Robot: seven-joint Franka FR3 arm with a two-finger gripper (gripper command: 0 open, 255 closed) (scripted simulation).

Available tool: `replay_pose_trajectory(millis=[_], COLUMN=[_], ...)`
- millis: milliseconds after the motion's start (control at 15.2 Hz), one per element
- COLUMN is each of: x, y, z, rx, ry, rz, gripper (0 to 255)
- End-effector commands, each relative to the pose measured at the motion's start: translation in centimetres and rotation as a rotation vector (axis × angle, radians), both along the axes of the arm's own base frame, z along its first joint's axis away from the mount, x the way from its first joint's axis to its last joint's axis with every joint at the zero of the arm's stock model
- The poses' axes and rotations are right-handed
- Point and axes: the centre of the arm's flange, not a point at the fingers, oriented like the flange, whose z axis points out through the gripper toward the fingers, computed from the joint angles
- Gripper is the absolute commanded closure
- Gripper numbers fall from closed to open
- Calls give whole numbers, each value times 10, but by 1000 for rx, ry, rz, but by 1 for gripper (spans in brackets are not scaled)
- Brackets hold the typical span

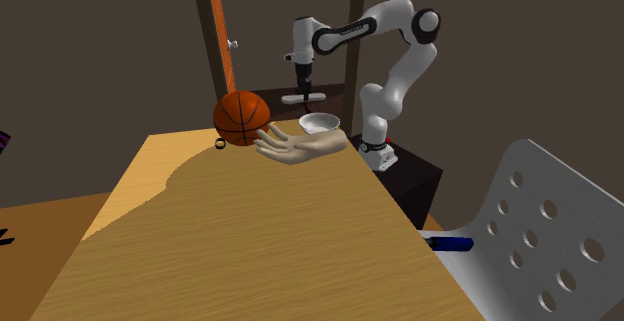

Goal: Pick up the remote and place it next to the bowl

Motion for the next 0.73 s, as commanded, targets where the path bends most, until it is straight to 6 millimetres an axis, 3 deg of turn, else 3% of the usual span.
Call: replay_pose_trajectory(millis=[0, 198, 660], x=[-11, -25, -25], y=[-28, -61, -61], z=[-2, -2, -39], rx=[-2, -2, -2], ry=[1, 1, 1], rz=[1, 1, 1], gripper=[255, 255, 255])
